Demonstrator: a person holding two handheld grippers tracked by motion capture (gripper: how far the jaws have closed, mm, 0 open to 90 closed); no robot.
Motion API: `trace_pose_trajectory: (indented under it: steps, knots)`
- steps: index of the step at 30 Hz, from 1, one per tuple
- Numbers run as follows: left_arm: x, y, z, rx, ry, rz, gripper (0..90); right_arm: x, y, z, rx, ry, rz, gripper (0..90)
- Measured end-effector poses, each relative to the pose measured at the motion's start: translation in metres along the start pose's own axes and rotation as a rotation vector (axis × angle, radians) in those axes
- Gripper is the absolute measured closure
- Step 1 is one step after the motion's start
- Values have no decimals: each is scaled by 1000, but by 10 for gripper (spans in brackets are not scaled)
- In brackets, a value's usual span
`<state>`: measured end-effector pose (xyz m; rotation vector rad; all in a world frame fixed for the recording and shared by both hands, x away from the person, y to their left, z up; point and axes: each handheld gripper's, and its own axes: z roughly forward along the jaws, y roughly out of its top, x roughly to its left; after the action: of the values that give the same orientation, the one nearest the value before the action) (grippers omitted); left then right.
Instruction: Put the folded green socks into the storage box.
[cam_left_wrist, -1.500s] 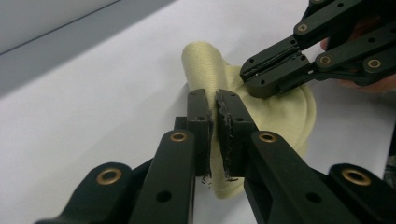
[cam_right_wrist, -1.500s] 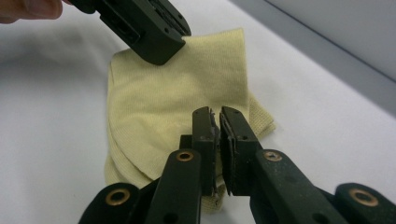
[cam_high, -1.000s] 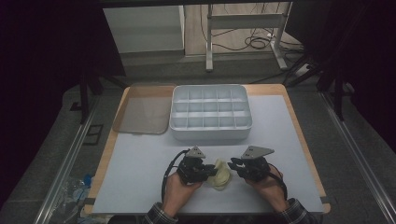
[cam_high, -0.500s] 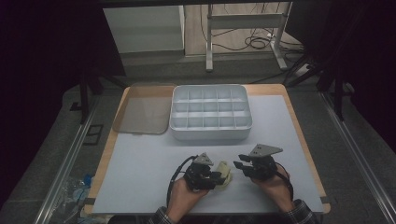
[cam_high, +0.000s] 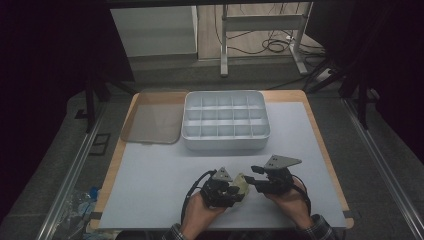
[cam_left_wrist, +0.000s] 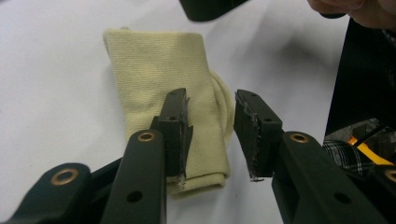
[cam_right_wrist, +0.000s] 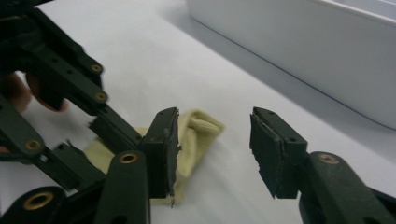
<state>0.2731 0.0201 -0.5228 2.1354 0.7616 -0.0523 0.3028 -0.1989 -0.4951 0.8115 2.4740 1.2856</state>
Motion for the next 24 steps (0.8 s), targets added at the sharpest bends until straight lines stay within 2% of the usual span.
trace_pose_trajectory:
  steps: [3,6,11,15,20,24]
  knots:
    - [1,0,-1,-3,-11,1,620,4,-1,8,24,-2,-19,519]
    - [0,1,-3,-12,-1,23,579,4,-6,16,65,-19,-25,555]
    - [6,4,-15,-36,87,28,487,3,-12,18,74,-16,-10,598]
    - [13,3,-19,-32,173,8,310,3,-13,18,77,-17,-12,609]
    - [15,-3,-9,9,193,13,230,3,-15,18,79,-14,-11,615]
    - [15,-6,-4,10,191,6,204,3,-17,18,81,-11,-5,615]
